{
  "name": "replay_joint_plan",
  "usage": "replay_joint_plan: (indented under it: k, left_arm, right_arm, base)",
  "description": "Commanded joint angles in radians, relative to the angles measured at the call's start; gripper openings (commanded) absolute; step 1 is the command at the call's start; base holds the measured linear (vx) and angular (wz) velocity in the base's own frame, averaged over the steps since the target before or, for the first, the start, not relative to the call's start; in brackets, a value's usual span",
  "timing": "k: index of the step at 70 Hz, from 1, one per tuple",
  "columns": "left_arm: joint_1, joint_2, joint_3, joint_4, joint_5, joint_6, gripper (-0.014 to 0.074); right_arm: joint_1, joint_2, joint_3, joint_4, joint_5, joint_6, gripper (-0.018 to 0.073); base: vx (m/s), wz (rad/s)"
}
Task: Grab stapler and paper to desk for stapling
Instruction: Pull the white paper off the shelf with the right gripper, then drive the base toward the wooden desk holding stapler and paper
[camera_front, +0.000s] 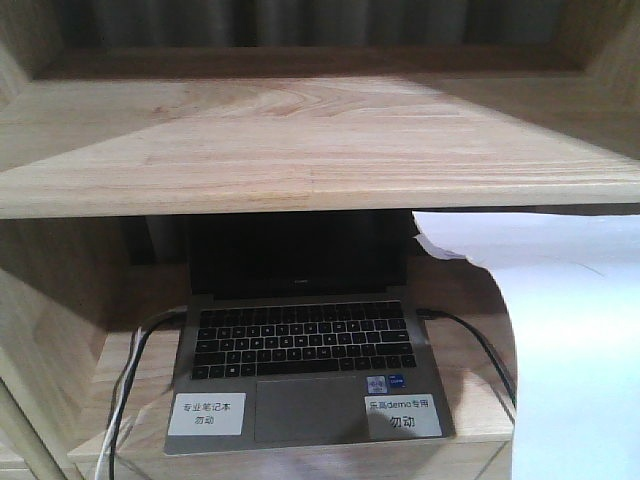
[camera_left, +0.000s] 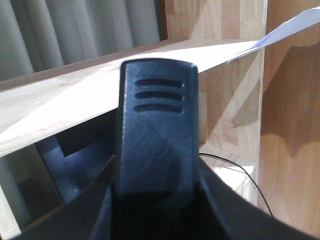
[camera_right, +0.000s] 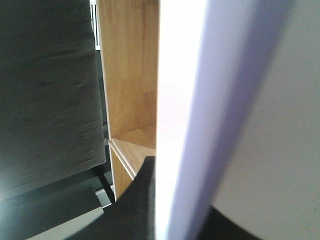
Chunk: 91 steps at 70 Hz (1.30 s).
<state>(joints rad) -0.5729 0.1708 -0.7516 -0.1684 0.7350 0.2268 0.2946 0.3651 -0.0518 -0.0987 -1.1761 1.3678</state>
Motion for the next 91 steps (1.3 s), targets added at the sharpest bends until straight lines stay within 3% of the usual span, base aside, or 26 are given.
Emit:
replay_joint_plan:
  k: [1,39,91]
  left_arm:
    - [-0.009,0.015,-0.029,-0.016,-0.114,-0.001,-0.0006]
    - [-0.009,0.015,-0.029,-0.016,-0.114,-0.001,-0.0006]
    - [-0.009,0.015,-0.029,-0.016,-0.114,-0.001,-0.0006]
  right_arm:
    - [-0.007,0.007,-0.024,-0.007,-0.064,-0.010,-0.0003]
    - [-0.007,0.007,-0.024,-0.007,-0.064,-0.010,-0.0003]
    - [-0.007,0.007,-0.024,-0.007,-0.065,-0.009,-0.0003]
  base:
    - [0.00,0.02]
    - [-0.03,0.11]
    - [-0.09,0.34]
